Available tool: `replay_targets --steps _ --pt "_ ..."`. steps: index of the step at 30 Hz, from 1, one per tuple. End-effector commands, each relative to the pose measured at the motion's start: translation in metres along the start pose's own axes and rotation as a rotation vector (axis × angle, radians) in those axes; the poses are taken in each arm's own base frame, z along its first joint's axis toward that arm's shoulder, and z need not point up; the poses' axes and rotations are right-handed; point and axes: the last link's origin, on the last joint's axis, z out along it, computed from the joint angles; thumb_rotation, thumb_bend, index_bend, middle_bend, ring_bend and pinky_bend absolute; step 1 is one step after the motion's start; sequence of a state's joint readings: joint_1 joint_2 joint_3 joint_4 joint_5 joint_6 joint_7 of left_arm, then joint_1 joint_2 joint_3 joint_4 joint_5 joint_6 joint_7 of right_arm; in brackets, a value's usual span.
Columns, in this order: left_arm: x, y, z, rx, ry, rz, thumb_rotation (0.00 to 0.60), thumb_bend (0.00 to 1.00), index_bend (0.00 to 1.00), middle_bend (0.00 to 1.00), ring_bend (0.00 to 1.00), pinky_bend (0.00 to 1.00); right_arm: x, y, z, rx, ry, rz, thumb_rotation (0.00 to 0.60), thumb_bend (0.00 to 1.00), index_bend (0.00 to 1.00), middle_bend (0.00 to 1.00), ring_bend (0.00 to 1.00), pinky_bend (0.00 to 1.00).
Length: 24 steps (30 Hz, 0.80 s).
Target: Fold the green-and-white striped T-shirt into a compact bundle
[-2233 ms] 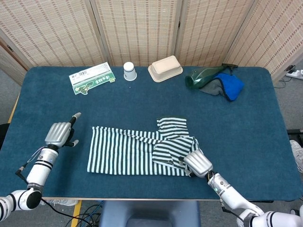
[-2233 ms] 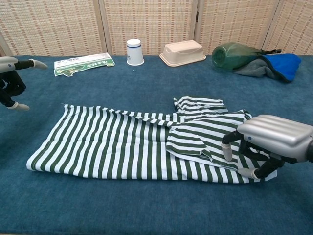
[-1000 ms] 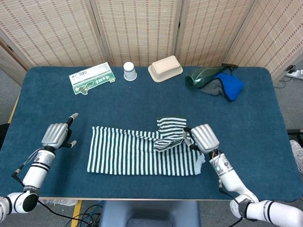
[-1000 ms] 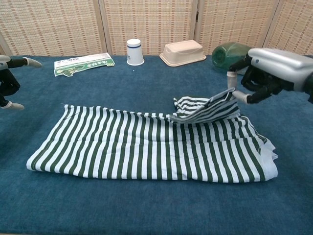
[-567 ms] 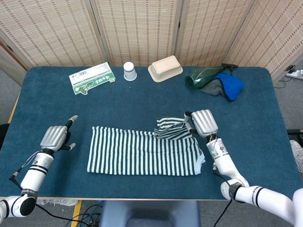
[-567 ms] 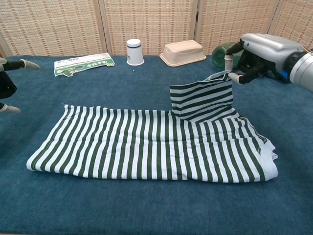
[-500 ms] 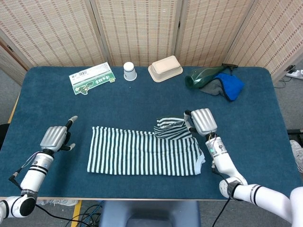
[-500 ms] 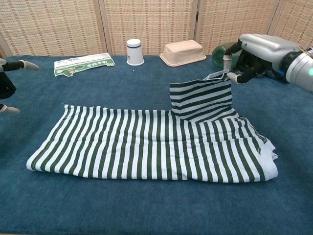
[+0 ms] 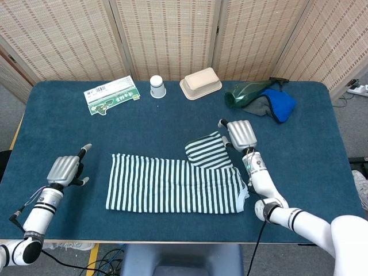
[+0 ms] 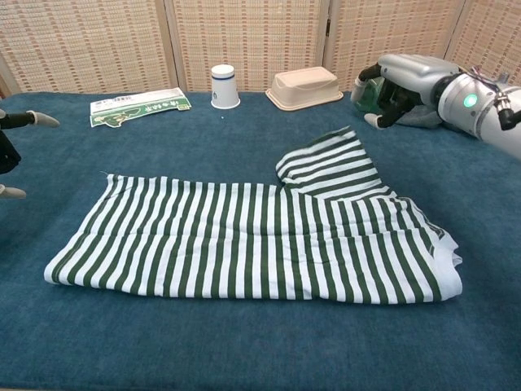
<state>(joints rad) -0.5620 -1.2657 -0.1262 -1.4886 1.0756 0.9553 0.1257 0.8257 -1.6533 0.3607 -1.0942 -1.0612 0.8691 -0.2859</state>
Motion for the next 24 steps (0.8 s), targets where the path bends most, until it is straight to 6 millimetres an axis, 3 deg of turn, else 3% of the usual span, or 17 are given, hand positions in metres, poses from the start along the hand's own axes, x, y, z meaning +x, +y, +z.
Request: replay_targets --steps 1,6,12,18,24 --pt "-0.001 0.0 0.0 0.001 -0.002 0.0 0.6 0.26 0.0 0.85 0.78 0.97 0.008 -0.003 0.009 -0.006 0.008 -0.001 0.6 0.41 0.26 0.9 1.0 1.0" --pt "-0.003 0.001 -0.001 0.0 -0.007 -0.005 0.6 0.26 0.0 0.85 0.78 0.97 0.011 -0.01 0.02 -0.011 -0.017 -0.011 0.6 0.41 0.26 0.9 1.0 1.0" --pt "-0.006 0.0 -0.003 0.001 -0.02 -0.004 0.6 0.26 0.0 0.85 0.78 0.97 -0.005 -0.021 0.024 0.012 -0.114 -0.093 0.6 0.4 0.26 0.9 1.0 1.0" --pt "-0.01 -0.002 -0.006 0.008 -0.033 -0.006 0.6 0.26 0.0 0.85 0.78 0.97 -0.021 -0.029 0.029 0.009 -0.226 -0.169 0.6 0.23 0.25 0.9 1.0 1.0" --pt "-0.013 -0.006 -0.008 0.016 -0.042 -0.011 0.6 0.26 0.0 0.85 0.78 0.97 -0.028 -0.035 0.035 -0.013 -0.283 -0.207 0.6 0.22 0.24 0.9 1.0 1.0"
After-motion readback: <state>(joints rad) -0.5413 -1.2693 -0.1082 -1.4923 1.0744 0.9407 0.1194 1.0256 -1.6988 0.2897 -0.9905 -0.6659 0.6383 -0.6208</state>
